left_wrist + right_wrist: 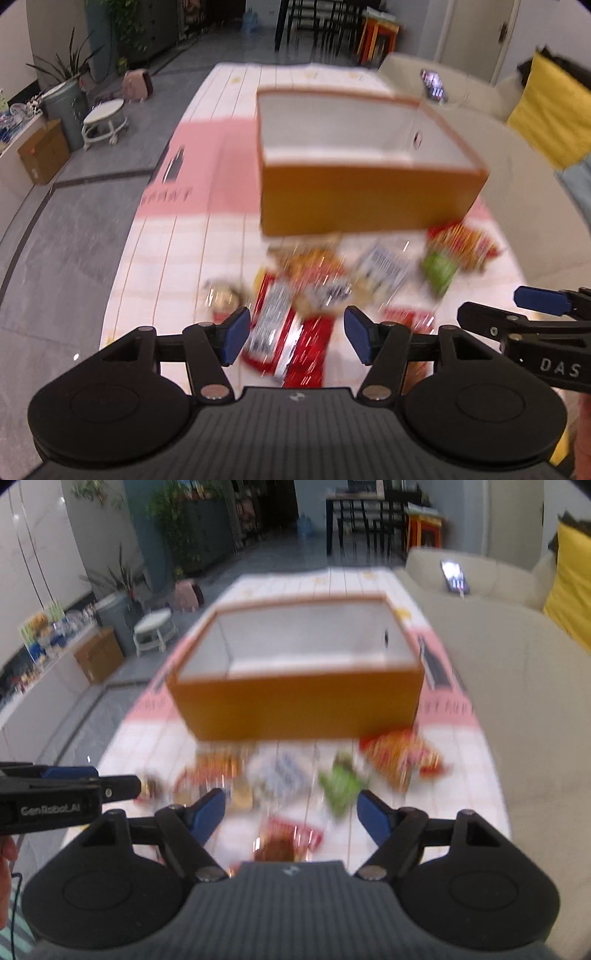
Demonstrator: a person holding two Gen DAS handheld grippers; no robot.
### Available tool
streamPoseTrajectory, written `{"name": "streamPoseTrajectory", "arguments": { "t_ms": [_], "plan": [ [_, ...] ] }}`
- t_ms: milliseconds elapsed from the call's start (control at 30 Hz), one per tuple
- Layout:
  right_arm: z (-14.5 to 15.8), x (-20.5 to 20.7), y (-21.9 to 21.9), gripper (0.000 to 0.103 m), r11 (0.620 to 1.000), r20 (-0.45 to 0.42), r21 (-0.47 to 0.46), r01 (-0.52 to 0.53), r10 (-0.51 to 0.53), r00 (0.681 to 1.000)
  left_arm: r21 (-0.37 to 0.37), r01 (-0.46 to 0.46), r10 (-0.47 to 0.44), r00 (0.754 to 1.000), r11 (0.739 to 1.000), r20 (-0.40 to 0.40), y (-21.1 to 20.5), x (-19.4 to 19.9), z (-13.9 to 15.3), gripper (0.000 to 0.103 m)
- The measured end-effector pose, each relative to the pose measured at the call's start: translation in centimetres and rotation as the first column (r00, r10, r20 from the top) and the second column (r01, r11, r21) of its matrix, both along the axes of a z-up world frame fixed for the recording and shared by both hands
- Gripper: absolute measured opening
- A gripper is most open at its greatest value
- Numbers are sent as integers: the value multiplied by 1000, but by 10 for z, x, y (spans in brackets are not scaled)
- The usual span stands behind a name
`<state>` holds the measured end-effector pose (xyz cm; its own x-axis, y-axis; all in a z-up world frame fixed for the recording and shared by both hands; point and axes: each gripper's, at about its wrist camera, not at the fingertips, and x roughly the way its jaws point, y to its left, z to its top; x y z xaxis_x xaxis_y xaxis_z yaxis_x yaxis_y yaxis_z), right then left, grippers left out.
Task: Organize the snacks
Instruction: 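Grasp the red-and-white packet with left tool while right grasps the braised-meat packet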
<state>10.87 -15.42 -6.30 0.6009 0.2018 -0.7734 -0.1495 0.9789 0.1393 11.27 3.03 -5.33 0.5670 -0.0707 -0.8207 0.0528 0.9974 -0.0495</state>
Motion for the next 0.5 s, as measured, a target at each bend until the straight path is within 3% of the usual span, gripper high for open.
{"name": "streamPoseTrajectory", "arguments": {
  "t_ms": [133,200,500],
  "plan": [
    [-28,-4,6,76,1000,-81,9,-4,5,997,-15,19,-19,1000,1000,-9,3,-11,-20,71],
    [-39,-3,9,76,1000,-115,11,3,-2,993,-29,25,-24,1000,999,8,5,-15,-27,77],
    [-70,18,15,78,999,-221,27,28,-21,975,4,88,-88,996,996,-2,14,0,-59,78]
  ]
}}
